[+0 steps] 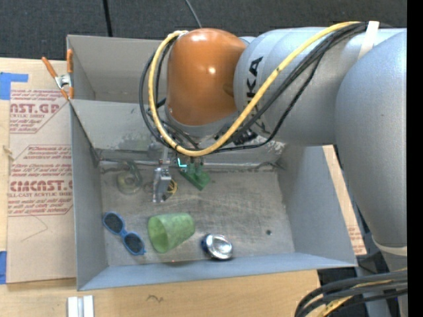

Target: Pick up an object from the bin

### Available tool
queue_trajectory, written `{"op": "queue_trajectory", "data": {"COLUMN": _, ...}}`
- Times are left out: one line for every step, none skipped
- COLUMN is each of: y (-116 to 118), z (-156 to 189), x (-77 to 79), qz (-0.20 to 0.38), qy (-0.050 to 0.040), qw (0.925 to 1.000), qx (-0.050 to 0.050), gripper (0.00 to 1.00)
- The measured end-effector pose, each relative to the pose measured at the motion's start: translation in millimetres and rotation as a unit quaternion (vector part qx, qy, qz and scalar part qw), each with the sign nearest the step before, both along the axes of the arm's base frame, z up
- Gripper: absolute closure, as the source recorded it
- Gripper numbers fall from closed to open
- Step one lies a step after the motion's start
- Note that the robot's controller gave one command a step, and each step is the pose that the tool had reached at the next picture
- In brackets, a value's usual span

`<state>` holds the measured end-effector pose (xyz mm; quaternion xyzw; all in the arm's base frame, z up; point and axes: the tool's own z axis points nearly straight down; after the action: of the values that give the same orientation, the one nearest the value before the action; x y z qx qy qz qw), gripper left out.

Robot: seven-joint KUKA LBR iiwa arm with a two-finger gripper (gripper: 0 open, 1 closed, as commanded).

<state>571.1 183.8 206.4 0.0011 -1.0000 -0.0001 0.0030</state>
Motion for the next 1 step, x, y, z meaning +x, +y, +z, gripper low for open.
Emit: {"op": "queue_trajectory", "data": {"y": -21.7, "z": -118.4, "x": 10.7, "qz": -0.049, "qy": 0.0001, "qw": 0.9988, "qx": -0.001, "gripper": 0.0}}
